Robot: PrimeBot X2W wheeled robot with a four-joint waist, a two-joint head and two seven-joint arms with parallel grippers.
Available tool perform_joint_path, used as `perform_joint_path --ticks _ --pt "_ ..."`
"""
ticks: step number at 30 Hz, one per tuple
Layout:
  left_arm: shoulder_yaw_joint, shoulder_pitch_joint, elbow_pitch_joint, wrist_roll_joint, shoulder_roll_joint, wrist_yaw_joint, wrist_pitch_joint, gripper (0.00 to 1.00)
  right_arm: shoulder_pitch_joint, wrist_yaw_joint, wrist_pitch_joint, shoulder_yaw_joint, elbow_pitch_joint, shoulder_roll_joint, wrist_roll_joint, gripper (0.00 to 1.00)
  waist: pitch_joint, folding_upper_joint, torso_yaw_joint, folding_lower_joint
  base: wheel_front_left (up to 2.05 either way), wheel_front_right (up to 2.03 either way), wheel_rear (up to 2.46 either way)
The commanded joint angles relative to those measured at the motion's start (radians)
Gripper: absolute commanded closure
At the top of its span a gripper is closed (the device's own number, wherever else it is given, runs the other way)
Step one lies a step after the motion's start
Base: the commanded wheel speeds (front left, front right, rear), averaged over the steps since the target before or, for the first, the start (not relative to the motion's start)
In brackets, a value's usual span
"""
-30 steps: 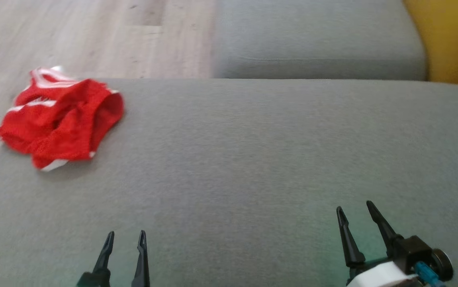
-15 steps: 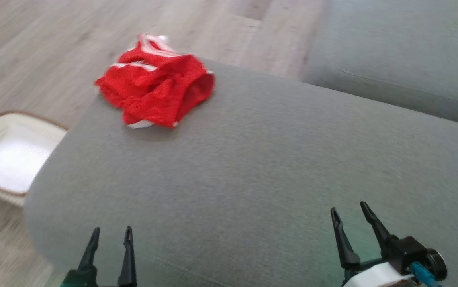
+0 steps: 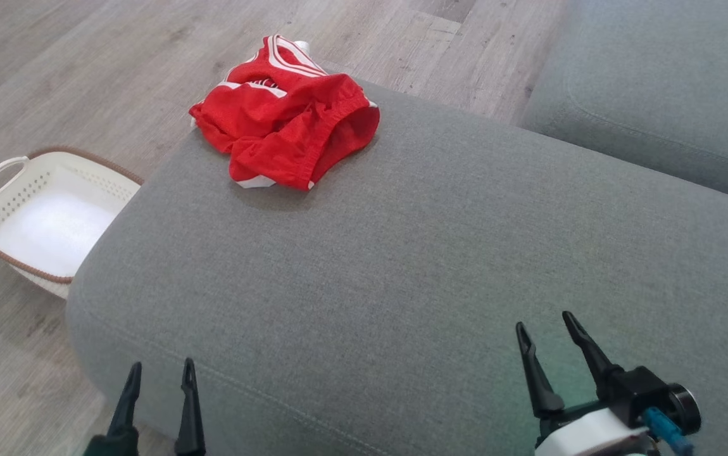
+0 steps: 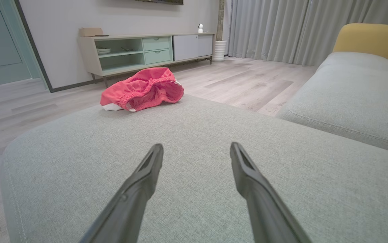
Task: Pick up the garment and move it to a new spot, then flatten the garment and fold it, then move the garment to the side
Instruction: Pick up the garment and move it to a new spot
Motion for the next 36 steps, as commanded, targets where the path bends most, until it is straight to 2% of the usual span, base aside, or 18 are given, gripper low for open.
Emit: perform_joint_path --ticks 1,4,7,11,14,17,21,25,26,31,36 --pt "0.033 -0.038 -0.042 -0.006 0.013 0.007 -0.013 0.0 -0.043 0.008 -0.012 0.013 -0.032 -0.009 -0.009 0.0 0.0 0.0 0.001 -0.0001 0.0 0.0 0.0" --pt "0.048 -0.064 -0.082 -0.005 0.038 0.004 -0.007 0.0 -0.033 0.008 -0.011 -0.014 -0.048 -0.009 -0.016 0.0 0.007 0.0 -0.001 -0.0001 0.0 0.0 0.0" --pt "0.09 -0.119 -0.182 -0.006 0.082 0.008 0.013 0.0 -0.036 0.008 0.001 -0.032 -0.076 -0.009 -0.034 0.0 0.038 0.0 -0.024 -0.0001 0.0 0.0 0.0" --pt "0.159 -0.264 -0.321 0.005 0.187 -0.004 0.092 0.0 -0.059 0.008 0.028 -0.05 -0.123 -0.009 -0.068 0.0 0.095 0.0 -0.066 -0.0001 0.0 0.0 0.0" --pt "0.205 -0.421 -0.357 0.009 0.286 -0.04 0.161 0.0 -0.084 0.008 0.051 -0.054 -0.16 -0.009 -0.094 0.0 0.146 0.0 -0.11 -0.0001 0.0 0.0 0.0" --pt "0.225 -0.606 -0.336 0.021 0.385 -0.088 0.218 0.0 -0.11 0.008 0.075 -0.063 -0.196 -0.009 -0.119 0.0 0.196 0.0 -0.154 -0.0001 0.0 0.0 0.0" --pt "0.195 -0.853 -0.233 0.02 0.467 -0.165 0.286 0.0 -0.145 0.008 0.105 -0.059 -0.241 -0.009 -0.153 0.0 0.269 0.0 -0.219 -0.0001 0.0 0.0 0.0" --pt "0.108 -1.069 -0.054 0.005 0.465 -0.222 0.361 0.0 -0.159 0.008 0.131 -0.059 -0.277 -0.009 -0.186 0.0 0.327 0.0 -0.269 -0.0001 0.0 0.0 0.0" --pt "0.108 -1.069 -0.054 0.005 0.465 -0.222 0.361 0.0 -0.159 0.008 0.131 -0.059 -0.277 -0.009 -0.186 0.0 0.327 0.0 -0.269 -0.0001 0.0 0.0 0.0" --pt "0.019 -1.225 0.193 -0.032 0.43 -0.25 0.442 0.0 -0.17 0.008 0.153 -0.055 -0.331 -0.009 -0.199 0.0 0.402 0.0 -0.325 -0.0001 0.0 0.0 0.0" --pt "-0.048 -1.269 0.381 -0.067 0.388 -0.259 0.488 0.0 -0.177 0.008 0.174 -0.057 -0.41 -0.009 -0.213 0.0 0.486 0.0 -0.362 -0.0001 0.0 0.0 0.0"
